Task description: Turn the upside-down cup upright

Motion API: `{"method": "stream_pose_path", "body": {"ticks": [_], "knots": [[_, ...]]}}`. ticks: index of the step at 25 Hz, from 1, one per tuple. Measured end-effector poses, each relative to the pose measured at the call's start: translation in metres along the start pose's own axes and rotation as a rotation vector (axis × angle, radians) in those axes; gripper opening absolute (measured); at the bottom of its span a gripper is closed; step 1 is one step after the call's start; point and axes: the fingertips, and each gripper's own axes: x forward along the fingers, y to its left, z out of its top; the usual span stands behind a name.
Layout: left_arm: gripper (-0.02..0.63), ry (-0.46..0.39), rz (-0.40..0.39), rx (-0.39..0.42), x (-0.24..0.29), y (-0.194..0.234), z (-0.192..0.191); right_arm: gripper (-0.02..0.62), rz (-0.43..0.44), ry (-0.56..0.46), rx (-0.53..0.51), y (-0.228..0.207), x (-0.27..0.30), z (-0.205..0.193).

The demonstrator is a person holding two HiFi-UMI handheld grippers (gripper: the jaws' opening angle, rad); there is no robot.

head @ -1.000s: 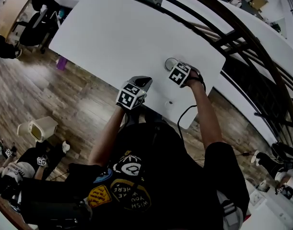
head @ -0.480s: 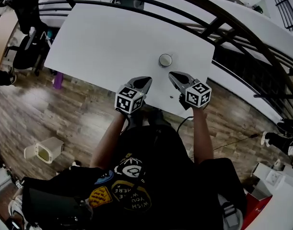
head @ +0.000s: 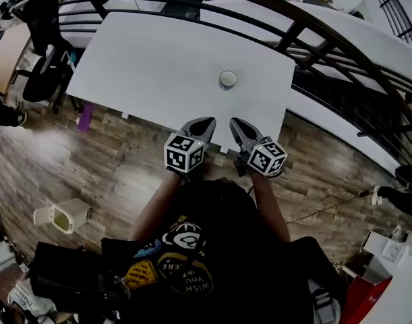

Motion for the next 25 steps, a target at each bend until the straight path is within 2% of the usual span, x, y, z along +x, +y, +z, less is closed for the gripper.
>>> {"method": "stream_pose_path", "body": {"ticks": [4, 9, 15, 20, 25], "knots": [[0.005, -0.017, 0.064, 0.011, -0.006, -0.036, -0.023, 0.000, -0.021, 0.057, -0.034, 0.005, -0.038, -0.017], [0.005, -0.017, 0.081, 0.029, -0.011, -0.077, -0.046, 0.000, -0.066, 0.079, -0.100, 0.007, -0.084, -0.034], [0.005, -0.028, 0.131, 0.051, -0.032, -0.126, -0.071, 0.000, -0.042, 0.089, -0.061, 0.009, -0.136, -0.056], [0.005, -0.042, 0.151, 0.047, -0.046, -0.140, -0.082, 0.000, -0.015, 0.102, -0.082, 0.022, -0.149, -0.064], [0.005, -0.066, 0.161, 0.077, -0.049, -0.140, -0.076, 0.000, -0.034, 0.087, -0.114, 0.024, -0.152, -0.061]]}}
